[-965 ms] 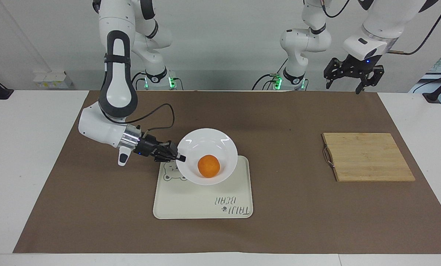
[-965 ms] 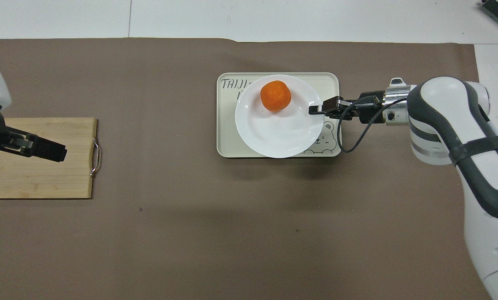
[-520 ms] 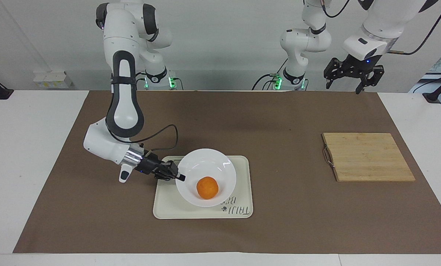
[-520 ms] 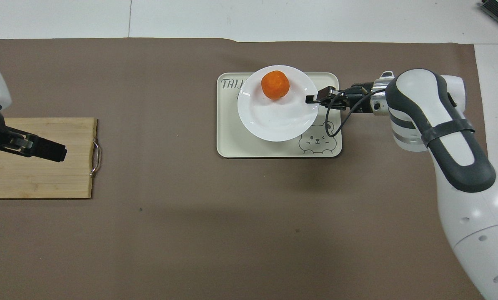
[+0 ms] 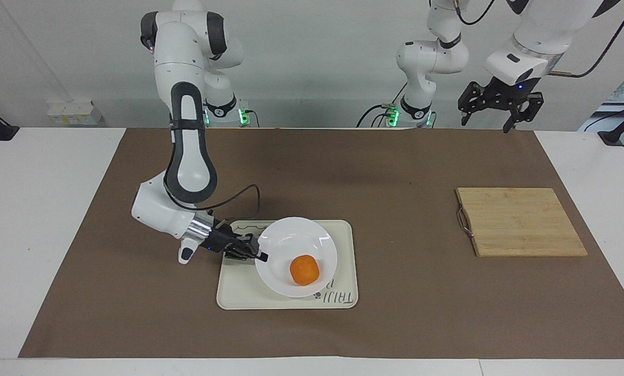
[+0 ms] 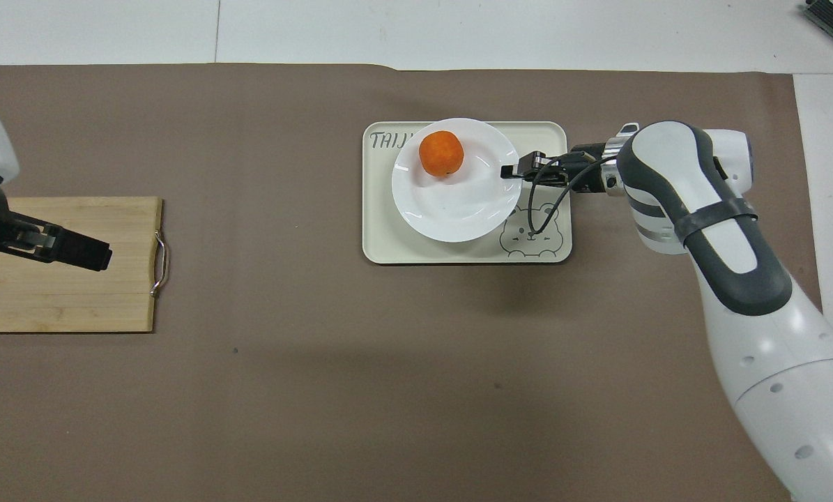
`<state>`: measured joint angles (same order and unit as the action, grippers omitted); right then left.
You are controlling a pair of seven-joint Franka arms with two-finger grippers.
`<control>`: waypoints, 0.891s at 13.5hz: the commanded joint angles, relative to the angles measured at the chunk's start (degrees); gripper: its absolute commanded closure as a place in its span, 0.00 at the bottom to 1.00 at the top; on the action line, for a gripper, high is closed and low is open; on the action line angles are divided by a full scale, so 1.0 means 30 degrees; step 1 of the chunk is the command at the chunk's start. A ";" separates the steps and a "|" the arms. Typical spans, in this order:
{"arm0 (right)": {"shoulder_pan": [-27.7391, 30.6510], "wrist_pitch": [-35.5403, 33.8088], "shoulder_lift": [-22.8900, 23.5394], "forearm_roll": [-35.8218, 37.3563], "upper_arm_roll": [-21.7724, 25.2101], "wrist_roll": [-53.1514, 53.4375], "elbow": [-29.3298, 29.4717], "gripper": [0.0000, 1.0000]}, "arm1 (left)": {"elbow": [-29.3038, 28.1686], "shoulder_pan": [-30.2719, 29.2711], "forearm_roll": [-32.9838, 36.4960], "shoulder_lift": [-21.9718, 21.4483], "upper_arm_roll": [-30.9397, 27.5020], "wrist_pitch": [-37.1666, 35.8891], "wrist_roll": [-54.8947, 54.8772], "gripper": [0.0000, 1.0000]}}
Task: Place orange and plate with both arms
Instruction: 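Push the plate farther onto the tray with the right gripper, then release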
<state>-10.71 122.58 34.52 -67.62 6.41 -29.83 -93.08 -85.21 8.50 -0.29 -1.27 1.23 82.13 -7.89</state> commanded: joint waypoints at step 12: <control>-0.0033 0.1647 0.0007 0.0537 0.0119 -0.0077 -0.0467 0.00 | -0.0631 -0.0226 0.0359 -0.0515 0.0204 0.0368 0.0197 0.00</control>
<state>-10.98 126.32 35.53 -67.55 6.66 -30.90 -94.00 -85.21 8.50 -0.29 -1.27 1.23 82.13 -7.88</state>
